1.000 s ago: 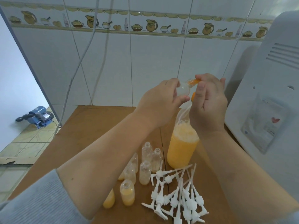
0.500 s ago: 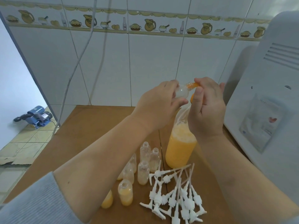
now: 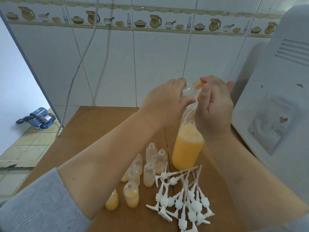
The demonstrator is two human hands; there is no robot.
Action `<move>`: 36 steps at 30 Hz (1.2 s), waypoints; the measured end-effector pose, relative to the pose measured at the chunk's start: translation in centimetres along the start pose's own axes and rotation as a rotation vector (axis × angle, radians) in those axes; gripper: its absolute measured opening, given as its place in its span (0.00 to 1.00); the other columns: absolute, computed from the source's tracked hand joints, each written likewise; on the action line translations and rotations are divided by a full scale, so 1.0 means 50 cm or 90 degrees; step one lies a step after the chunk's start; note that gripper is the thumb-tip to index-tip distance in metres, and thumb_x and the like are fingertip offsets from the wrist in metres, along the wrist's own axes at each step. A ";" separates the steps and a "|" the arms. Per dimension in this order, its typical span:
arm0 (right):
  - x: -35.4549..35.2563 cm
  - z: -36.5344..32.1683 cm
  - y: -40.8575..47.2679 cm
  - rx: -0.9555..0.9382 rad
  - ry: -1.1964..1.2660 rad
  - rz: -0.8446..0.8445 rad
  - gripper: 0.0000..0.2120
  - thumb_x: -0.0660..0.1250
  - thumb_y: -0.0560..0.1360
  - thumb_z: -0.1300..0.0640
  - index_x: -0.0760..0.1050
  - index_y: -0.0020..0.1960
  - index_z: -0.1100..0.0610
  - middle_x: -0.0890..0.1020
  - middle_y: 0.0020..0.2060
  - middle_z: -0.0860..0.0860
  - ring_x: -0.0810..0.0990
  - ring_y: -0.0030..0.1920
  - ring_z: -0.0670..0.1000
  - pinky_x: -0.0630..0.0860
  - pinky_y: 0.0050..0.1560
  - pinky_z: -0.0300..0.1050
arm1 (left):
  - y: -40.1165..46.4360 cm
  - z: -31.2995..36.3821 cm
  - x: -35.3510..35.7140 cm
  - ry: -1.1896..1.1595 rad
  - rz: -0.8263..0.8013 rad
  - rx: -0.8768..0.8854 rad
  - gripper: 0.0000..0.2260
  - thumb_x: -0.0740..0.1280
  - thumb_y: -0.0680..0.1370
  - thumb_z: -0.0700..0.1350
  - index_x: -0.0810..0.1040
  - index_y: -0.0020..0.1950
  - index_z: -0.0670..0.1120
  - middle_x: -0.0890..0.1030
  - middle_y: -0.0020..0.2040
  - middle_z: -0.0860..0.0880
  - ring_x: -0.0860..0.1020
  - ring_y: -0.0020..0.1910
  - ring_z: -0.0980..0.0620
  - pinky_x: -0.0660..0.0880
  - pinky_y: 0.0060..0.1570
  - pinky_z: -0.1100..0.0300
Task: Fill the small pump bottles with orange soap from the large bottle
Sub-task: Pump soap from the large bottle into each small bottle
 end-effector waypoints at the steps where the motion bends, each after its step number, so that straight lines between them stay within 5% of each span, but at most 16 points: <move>1: 0.006 0.000 -0.002 0.004 0.002 -0.013 0.21 0.48 0.81 0.54 0.76 0.57 0.63 0.80 0.53 0.55 0.76 0.60 0.52 0.50 0.75 0.48 | 0.000 -0.003 0.000 -0.003 -0.003 -0.007 0.16 0.61 0.79 0.57 0.70 0.60 0.48 0.75 0.50 0.53 0.74 0.45 0.54 0.71 0.44 0.60; 9: -0.003 -0.012 0.025 -0.011 -0.044 -0.108 0.27 0.43 0.80 0.46 0.72 0.64 0.59 0.76 0.61 0.53 0.68 0.67 0.50 0.42 0.74 0.44 | 0.009 -0.019 -0.025 -0.028 -0.042 -0.057 0.19 0.63 0.78 0.57 0.69 0.64 0.48 0.75 0.52 0.54 0.74 0.44 0.56 0.68 0.41 0.62; 16: 0.001 -0.005 0.047 -0.066 -0.112 -0.279 0.29 0.44 0.80 0.41 0.65 0.71 0.59 0.69 0.70 0.55 0.57 0.75 0.54 0.43 0.74 0.47 | -0.078 -0.148 -0.083 -0.249 0.038 -0.256 0.14 0.68 0.75 0.55 0.72 0.57 0.51 0.75 0.46 0.59 0.74 0.43 0.63 0.69 0.42 0.67; 19: 0.001 -0.001 0.046 -0.098 -0.141 -0.328 0.33 0.43 0.78 0.38 0.61 0.73 0.58 0.65 0.72 0.55 0.54 0.76 0.53 0.43 0.74 0.47 | -0.161 -0.234 -0.090 -0.240 0.066 -0.362 0.13 0.69 0.74 0.54 0.73 0.54 0.50 0.77 0.47 0.58 0.76 0.46 0.58 0.71 0.47 0.62; 21: 0.001 -0.003 0.044 -0.118 -0.156 -0.337 0.34 0.44 0.78 0.37 0.59 0.74 0.59 0.65 0.72 0.56 0.54 0.76 0.54 0.44 0.74 0.48 | -0.214 -0.283 -0.078 -0.194 0.053 -0.424 0.12 0.70 0.74 0.54 0.73 0.52 0.50 0.76 0.46 0.57 0.75 0.45 0.57 0.68 0.42 0.63; 27: -0.006 -0.001 0.041 -0.136 -0.164 -0.341 0.33 0.46 0.79 0.38 0.58 0.74 0.59 0.64 0.72 0.58 0.54 0.75 0.55 0.45 0.74 0.50 | -0.298 -0.355 -0.007 -0.064 -0.094 -0.514 0.19 0.74 0.71 0.52 0.72 0.56 0.48 0.77 0.49 0.52 0.76 0.48 0.52 0.69 0.42 0.61; 31: -0.006 -0.003 0.042 -0.132 -0.159 -0.342 0.33 0.46 0.78 0.37 0.58 0.74 0.59 0.64 0.72 0.57 0.54 0.75 0.55 0.44 0.74 0.48 | -0.304 -0.361 0.034 0.011 -0.208 -0.506 0.18 0.75 0.70 0.47 0.72 0.54 0.48 0.76 0.44 0.54 0.75 0.41 0.56 0.71 0.37 0.62; 36: -0.012 -0.006 0.039 -0.114 -0.143 -0.332 0.31 0.48 0.79 0.39 0.59 0.74 0.59 0.64 0.72 0.57 0.54 0.75 0.54 0.49 0.75 0.53 | -0.301 -0.364 0.075 0.145 -0.380 -0.473 0.20 0.75 0.70 0.42 0.73 0.58 0.50 0.75 0.50 0.51 0.77 0.47 0.50 0.75 0.42 0.59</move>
Point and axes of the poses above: each hand's wrist, its own y-axis towards the middle knuckle, its own x-axis out of the palm, z = x × y, the point moved 6 cm from there along y, towards the middle knuckle
